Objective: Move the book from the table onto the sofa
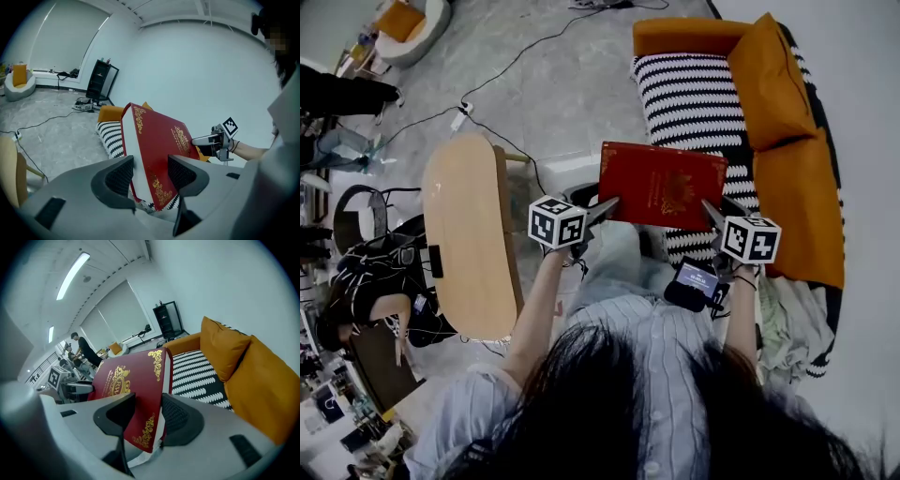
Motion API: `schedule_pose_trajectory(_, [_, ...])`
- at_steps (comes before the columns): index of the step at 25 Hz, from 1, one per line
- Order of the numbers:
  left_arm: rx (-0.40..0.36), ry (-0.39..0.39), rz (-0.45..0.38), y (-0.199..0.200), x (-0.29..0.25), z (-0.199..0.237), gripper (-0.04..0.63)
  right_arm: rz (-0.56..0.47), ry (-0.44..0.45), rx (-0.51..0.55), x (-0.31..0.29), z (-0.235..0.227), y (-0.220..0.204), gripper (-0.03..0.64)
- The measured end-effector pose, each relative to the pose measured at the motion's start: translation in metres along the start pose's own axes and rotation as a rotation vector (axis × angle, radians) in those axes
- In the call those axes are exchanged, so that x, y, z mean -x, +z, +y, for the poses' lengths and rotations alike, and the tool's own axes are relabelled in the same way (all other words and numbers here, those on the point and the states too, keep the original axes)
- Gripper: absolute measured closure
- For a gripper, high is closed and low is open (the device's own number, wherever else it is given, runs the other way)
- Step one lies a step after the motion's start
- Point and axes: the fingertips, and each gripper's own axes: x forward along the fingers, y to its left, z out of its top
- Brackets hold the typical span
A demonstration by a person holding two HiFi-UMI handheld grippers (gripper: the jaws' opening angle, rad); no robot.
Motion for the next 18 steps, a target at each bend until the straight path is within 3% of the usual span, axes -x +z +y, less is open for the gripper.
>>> schedule_pose_trajectory(18, [-0.096,-0.166,0.163,0.081,-0.149,0.004,0.354,-0.046,-0.161,-0.197,-0.01,-0.116,0.046,0.43])
